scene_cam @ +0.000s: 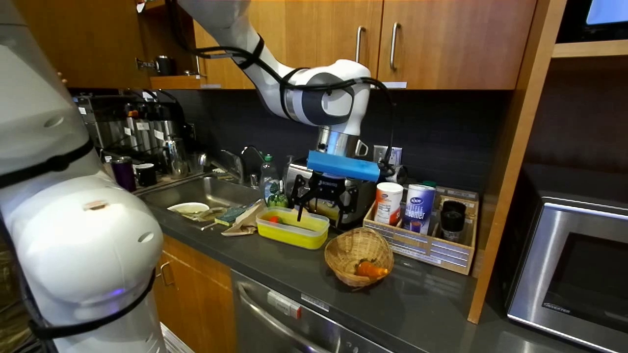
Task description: Move the carrot to the lunchbox
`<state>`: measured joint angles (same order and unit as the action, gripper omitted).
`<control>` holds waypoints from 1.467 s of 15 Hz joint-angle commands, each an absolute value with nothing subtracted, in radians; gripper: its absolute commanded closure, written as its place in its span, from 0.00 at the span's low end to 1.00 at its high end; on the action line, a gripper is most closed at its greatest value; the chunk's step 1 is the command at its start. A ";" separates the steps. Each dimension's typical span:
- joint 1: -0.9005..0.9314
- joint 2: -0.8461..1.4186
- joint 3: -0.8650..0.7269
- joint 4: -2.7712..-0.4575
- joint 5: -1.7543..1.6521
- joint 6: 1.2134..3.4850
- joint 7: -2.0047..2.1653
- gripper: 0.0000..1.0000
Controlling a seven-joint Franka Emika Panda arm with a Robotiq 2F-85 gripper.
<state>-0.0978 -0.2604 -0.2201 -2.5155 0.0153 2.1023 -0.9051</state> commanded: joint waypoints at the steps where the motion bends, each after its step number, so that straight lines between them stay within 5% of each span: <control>1: -0.105 -0.226 -0.199 -2.513 -0.059 2.118 -0.882 0.00; 22: -0.187 -0.015 -0.239 -2.345 -0.357 1.917 -1.363 0.00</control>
<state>-0.1668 -0.0531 -0.2335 -2.3865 -0.3743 1.9329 -1.2782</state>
